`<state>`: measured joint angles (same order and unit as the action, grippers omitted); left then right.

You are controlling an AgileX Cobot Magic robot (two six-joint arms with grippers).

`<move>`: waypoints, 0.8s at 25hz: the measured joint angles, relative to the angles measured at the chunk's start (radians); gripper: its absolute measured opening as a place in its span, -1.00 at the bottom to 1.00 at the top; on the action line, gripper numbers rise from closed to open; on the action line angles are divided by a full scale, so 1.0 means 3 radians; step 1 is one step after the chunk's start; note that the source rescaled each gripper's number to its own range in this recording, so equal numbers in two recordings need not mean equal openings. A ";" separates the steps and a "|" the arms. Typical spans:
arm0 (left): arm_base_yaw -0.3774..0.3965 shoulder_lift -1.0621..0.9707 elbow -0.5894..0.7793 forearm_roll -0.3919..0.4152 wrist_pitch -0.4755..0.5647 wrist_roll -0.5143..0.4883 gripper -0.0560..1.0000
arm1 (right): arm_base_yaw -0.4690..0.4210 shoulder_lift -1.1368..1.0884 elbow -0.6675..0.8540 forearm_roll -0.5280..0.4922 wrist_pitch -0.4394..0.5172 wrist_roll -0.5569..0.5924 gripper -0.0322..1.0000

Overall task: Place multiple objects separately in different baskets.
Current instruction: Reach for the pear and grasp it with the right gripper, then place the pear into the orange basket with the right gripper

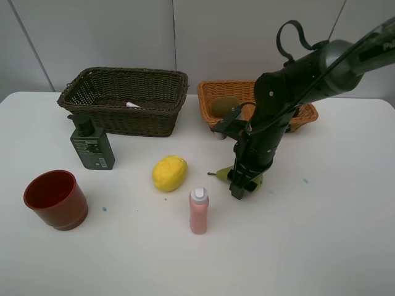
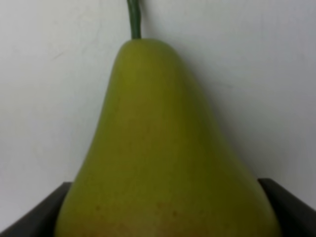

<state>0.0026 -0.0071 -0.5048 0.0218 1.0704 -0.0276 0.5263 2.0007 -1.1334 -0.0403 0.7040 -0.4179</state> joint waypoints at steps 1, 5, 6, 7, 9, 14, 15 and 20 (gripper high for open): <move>0.0000 0.0000 0.0000 0.0000 0.0000 0.0000 0.95 | 0.0000 -0.0010 0.0000 0.0000 0.0012 0.0000 0.43; 0.0000 0.0000 0.0000 0.0000 0.0000 0.0000 0.95 | 0.0000 -0.0201 0.0000 -0.0010 0.0085 0.0000 0.43; 0.0000 0.0000 0.0000 0.0000 0.0000 0.0000 0.95 | 0.0000 -0.0276 0.0000 -0.0010 0.0096 0.0000 0.43; 0.0000 0.0000 0.0000 0.0000 0.0000 0.0000 0.95 | 0.0000 -0.0369 0.0000 -0.0013 0.0110 0.0000 0.43; 0.0000 0.0000 0.0000 0.0000 0.0000 0.0000 0.95 | 0.0000 -0.0556 0.0000 -0.0024 0.0150 0.0028 0.43; 0.0000 0.0000 0.0000 0.0000 0.0000 0.0000 0.95 | 0.0000 -0.1006 -0.0096 -0.0086 0.0280 0.0213 0.43; 0.0000 0.0000 0.0000 0.0000 0.0000 0.0000 0.95 | 0.0000 -0.1055 -0.0169 -0.0094 0.0343 0.0275 0.43; 0.0000 0.0000 0.0000 0.0000 0.0000 0.0000 0.95 | -0.0004 -0.1079 -0.0758 -0.0256 0.0531 0.0543 0.43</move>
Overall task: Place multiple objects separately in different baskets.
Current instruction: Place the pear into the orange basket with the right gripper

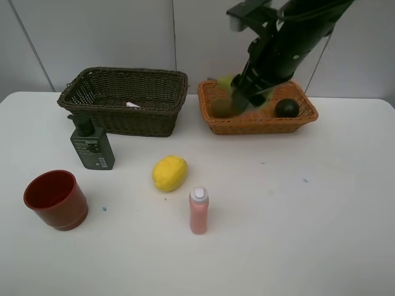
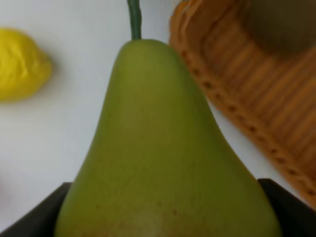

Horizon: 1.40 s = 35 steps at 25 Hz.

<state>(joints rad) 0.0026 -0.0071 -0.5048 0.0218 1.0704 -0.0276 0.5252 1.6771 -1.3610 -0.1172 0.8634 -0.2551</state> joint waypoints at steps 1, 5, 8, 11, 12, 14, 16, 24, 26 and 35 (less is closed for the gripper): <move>0.0000 0.0000 0.0000 0.0000 0.0000 0.0000 0.95 | -0.0026 0.0014 -0.0153 -0.0016 0.0008 0.0058 0.43; 0.0000 0.0000 0.0000 0.0000 0.0000 0.0000 0.95 | -0.0210 0.0143 -0.0607 -0.0020 0.0011 0.0334 0.43; 0.0000 0.0000 0.0000 0.0000 0.0000 0.0000 0.95 | -0.0378 0.0338 -0.0791 -0.0035 -0.0025 0.0526 0.43; 0.0000 0.0000 0.0000 0.0000 0.0000 0.0000 0.95 | -0.0510 0.0552 -0.0879 -0.0038 -0.0109 0.0696 0.43; 0.0000 0.0000 0.0000 0.0000 0.0000 0.0000 0.95 | -0.0549 0.0620 -0.0894 -0.0018 -0.0151 0.0736 0.43; 0.0000 0.0000 0.0000 0.0000 0.0000 0.0000 0.95 | -0.0614 0.0750 -0.0900 0.0047 -0.0265 0.0772 0.43; 0.0000 0.0000 0.0000 0.0000 0.0000 0.0000 0.95 | -0.0673 0.0862 -0.0900 0.0124 -0.0384 0.0781 0.43; 0.0000 0.0000 0.0000 0.0000 0.0000 0.0000 0.95 | -0.0737 0.1232 -0.0900 0.0223 -0.0747 0.0787 0.43; 0.0000 0.0000 0.0000 0.0000 0.0000 0.0000 0.95 | -0.0737 0.1300 -0.0900 0.0238 -0.0790 0.0794 0.43; 0.0000 0.0000 0.0000 0.0000 0.0000 0.0000 0.95 | -0.0737 0.1575 -0.0901 0.0283 -0.0888 0.0868 0.43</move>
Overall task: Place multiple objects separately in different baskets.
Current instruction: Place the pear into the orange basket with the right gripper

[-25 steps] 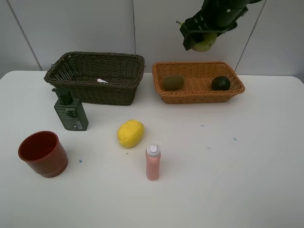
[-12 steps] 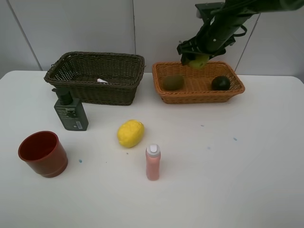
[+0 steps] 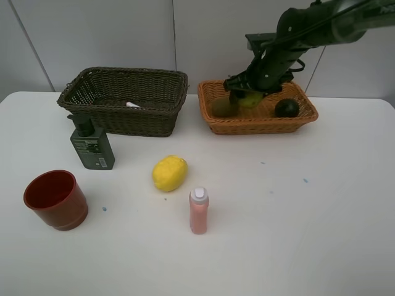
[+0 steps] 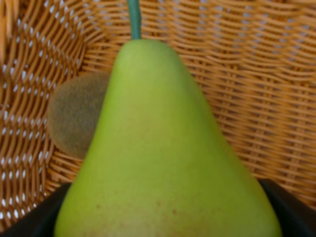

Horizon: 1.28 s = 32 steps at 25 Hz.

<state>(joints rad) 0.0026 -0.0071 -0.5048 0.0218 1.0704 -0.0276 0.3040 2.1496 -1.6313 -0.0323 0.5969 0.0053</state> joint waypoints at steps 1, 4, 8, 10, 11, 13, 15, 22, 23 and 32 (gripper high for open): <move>0.0000 0.0000 0.0000 0.0000 0.0000 0.0000 0.95 | 0.0000 0.0015 -0.0003 0.0000 0.0000 0.0000 0.43; 0.0000 0.0000 0.0000 0.0000 0.0000 0.0000 0.95 | 0.0000 0.0038 -0.0003 0.0000 0.0000 0.0003 0.43; 0.0000 0.0000 0.0000 0.0000 0.0000 0.0000 0.95 | 0.0000 0.0038 -0.0003 0.0000 0.0000 0.0003 0.43; 0.0000 0.0000 0.0000 0.0000 0.0000 0.0000 0.95 | 0.0000 0.0038 -0.0003 0.0000 0.0003 0.0001 0.43; 0.0000 0.0000 0.0000 0.0000 0.0000 0.0000 0.95 | 0.0000 0.0038 -0.0003 0.0000 0.0003 -0.0018 0.43; 0.0000 0.0000 0.0000 0.0000 0.0000 0.0000 0.95 | 0.0000 0.0038 -0.0003 0.0000 0.0003 -0.0018 0.43; 0.0000 0.0000 0.0000 0.0000 0.0000 0.0000 0.95 | 0.0000 0.0038 -0.0003 0.0000 0.0013 -0.0018 0.43; 0.0000 0.0000 0.0000 0.0000 0.0000 0.0000 0.95 | 0.0000 0.0038 -0.0003 0.0000 -0.0020 -0.0018 0.97; 0.0000 0.0000 0.0000 0.0000 0.0000 0.0000 0.95 | 0.0000 0.0038 -0.0003 0.0000 -0.0020 -0.0018 0.98; 0.0000 0.0000 0.0000 0.0000 0.0000 0.0000 0.95 | 0.0000 -0.0054 -0.0003 0.0000 -0.0020 -0.0018 1.00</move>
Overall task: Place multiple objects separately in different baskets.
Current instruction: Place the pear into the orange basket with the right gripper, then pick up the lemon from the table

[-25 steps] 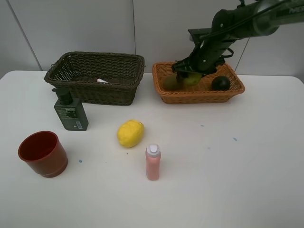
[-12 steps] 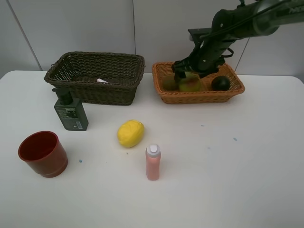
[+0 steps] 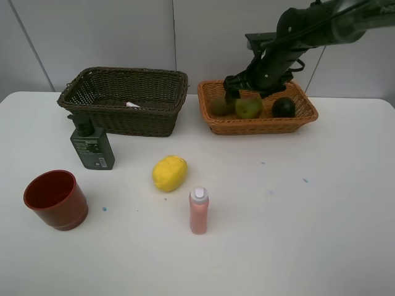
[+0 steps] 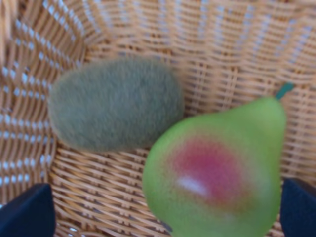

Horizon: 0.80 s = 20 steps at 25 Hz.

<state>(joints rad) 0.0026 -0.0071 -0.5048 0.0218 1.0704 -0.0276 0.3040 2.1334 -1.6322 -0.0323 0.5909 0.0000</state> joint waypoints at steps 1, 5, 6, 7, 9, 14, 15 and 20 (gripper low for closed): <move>0.0000 0.0000 0.0000 0.0000 0.0000 0.0000 0.95 | 0.0000 -0.0040 0.0000 0.0001 0.0009 0.0000 1.00; 0.0000 0.0000 0.0000 0.0000 0.0000 0.0000 0.95 | 0.0027 -0.0280 0.0000 0.0004 0.0125 0.0000 1.00; 0.0000 0.0000 0.0000 0.0000 0.0000 0.0000 0.95 | 0.0044 -0.0356 0.0000 0.0004 0.0179 0.0000 1.00; 0.0000 0.0000 0.0000 0.0000 0.0000 0.0000 0.95 | 0.0059 -0.0433 0.0000 0.0004 0.0258 0.0000 1.00; 0.0000 0.0000 0.0000 0.0000 0.0000 0.0000 0.95 | 0.0116 -0.0572 0.0000 0.0001 0.0422 0.0000 1.00; 0.0000 0.0000 0.0000 -0.0001 0.0000 0.0000 0.95 | 0.0294 -0.0892 0.0000 0.0001 0.0927 -0.0197 1.00; 0.0000 0.0000 0.0000 -0.0001 0.0000 0.0000 0.95 | 0.0346 -0.0940 0.0000 0.0001 0.1003 -0.0238 1.00; 0.0000 0.0000 0.0000 -0.0001 0.0000 0.0000 0.95 | 0.0639 -0.1040 0.0000 -0.0003 0.1330 -0.0333 1.00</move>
<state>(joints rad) 0.0026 -0.0071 -0.5048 0.0214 1.0704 -0.0276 0.4956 1.8213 -1.6322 -0.0332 0.9899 -0.0999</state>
